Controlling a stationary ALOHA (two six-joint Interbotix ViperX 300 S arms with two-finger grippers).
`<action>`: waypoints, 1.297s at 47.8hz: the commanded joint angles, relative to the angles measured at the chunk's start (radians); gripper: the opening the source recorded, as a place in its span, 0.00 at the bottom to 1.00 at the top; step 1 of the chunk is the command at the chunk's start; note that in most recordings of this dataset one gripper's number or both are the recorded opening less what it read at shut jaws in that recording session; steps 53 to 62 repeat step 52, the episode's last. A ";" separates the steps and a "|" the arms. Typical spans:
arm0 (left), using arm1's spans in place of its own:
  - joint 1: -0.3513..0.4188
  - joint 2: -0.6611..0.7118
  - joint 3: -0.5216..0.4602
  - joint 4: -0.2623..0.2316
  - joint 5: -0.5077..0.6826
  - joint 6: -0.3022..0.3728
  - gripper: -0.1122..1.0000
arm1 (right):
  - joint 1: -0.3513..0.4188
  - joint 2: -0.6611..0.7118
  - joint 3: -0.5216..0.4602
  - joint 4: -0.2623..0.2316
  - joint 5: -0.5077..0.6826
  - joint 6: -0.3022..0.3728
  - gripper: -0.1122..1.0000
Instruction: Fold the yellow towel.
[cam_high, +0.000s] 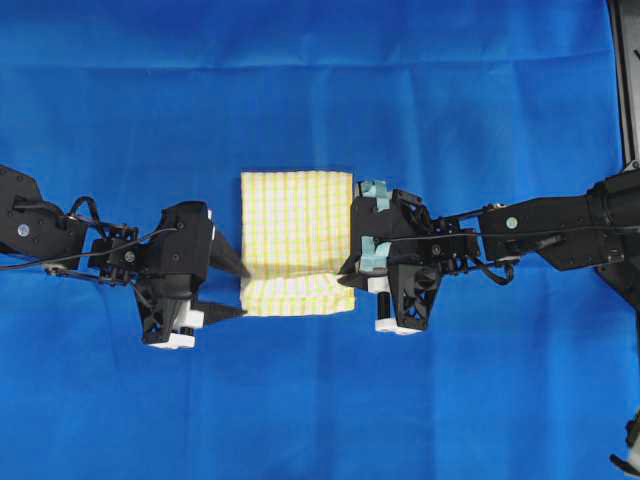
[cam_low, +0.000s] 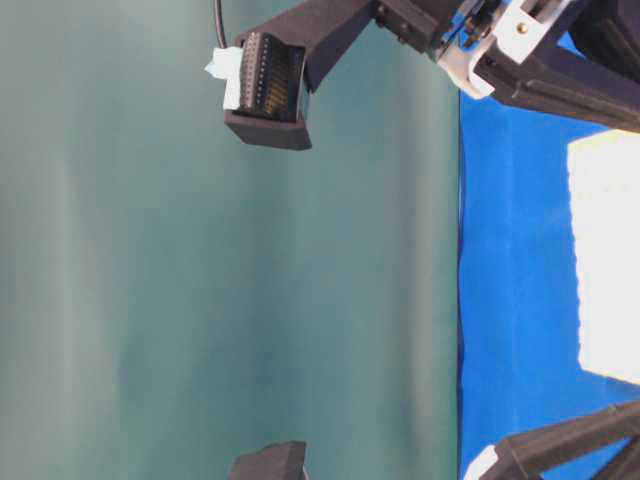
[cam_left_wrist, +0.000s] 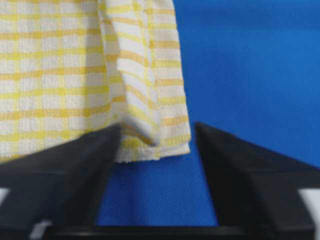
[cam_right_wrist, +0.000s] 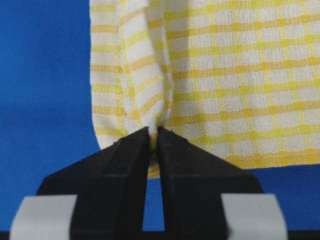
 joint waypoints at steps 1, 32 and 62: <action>0.005 -0.021 -0.015 0.000 0.006 0.006 0.67 | 0.003 -0.012 -0.031 0.003 -0.009 0.000 0.25; 0.066 -0.546 0.167 0.005 0.149 0.012 0.58 | -0.032 -0.422 0.103 -0.064 0.117 -0.018 0.75; 0.089 -0.913 0.336 0.006 0.201 0.037 0.58 | -0.049 -0.810 0.319 -0.087 0.158 -0.018 0.75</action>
